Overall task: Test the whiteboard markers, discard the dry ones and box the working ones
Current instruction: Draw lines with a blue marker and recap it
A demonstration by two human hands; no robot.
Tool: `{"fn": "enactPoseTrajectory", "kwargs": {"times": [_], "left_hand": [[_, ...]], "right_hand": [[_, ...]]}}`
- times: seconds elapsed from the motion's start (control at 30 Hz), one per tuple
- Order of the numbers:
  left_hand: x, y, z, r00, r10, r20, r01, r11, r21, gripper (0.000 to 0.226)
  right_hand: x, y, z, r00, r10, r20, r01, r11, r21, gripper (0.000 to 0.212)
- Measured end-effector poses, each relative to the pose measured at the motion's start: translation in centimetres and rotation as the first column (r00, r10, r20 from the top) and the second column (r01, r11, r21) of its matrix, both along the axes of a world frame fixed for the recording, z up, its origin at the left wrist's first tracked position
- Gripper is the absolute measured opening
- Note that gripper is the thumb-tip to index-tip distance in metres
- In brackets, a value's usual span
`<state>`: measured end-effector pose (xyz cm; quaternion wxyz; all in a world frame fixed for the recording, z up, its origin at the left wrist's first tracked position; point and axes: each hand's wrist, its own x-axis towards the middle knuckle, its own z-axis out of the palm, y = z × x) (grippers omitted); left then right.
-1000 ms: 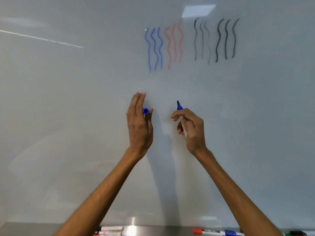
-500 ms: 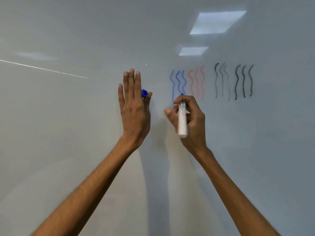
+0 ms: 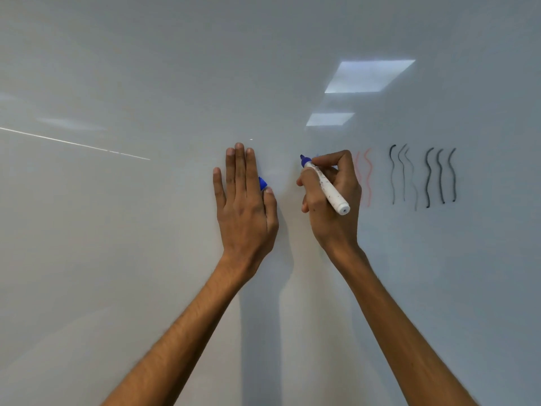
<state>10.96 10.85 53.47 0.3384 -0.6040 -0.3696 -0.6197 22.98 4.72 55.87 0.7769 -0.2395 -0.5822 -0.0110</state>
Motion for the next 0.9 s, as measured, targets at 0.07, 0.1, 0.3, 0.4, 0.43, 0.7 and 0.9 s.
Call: {"fn": "enactPoseTrajectory", "kwargs": {"times": [0.07,0.1,0.3,0.4,0.43,0.7,0.9], "left_hand": [[0.0,-0.1,0.0,1.0,-0.001,-0.007,0.001,1.0,-0.002,0.064],[0.0,-0.1,-0.1,1.0,-0.003,-0.008,0.003,1.0,-0.001,0.063],[0.1,-0.2,-0.2,1.0,-0.009,0.006,0.009,1.0,0.014,0.057],[0.1,-0.3,-0.3,1.0,-0.015,0.002,0.015,1.0,0.017,0.057],[0.1,-0.3,-0.3,1.0,-0.017,0.001,0.017,1.0,0.019,0.057],[0.0,-0.3,-0.4,0.999,-0.037,0.0,0.037,0.999,0.028,0.057],[-0.1,-0.3,-0.6,0.999,-0.049,-0.002,0.049,0.998,0.032,0.057]], "right_hand": [[0.2,0.4,0.0,1.0,-0.022,-0.004,0.022,1.0,-0.008,0.015],[0.3,0.6,0.0,0.999,-0.034,-0.004,0.034,0.999,-0.013,0.014],[0.4,0.3,-0.2,1.0,0.013,-0.008,-0.014,0.999,-0.049,0.011],[0.4,0.1,-1.1,0.999,0.021,0.033,-0.018,0.997,-0.069,0.01],[0.4,0.1,-1.4,0.999,0.014,0.038,-0.011,0.997,-0.075,0.01],[0.4,-0.4,-4.1,1.0,-0.022,0.016,0.024,0.994,-0.105,0.014],[0.6,-0.9,-6.3,0.999,-0.032,-0.008,0.03,0.992,-0.123,0.014]]}}
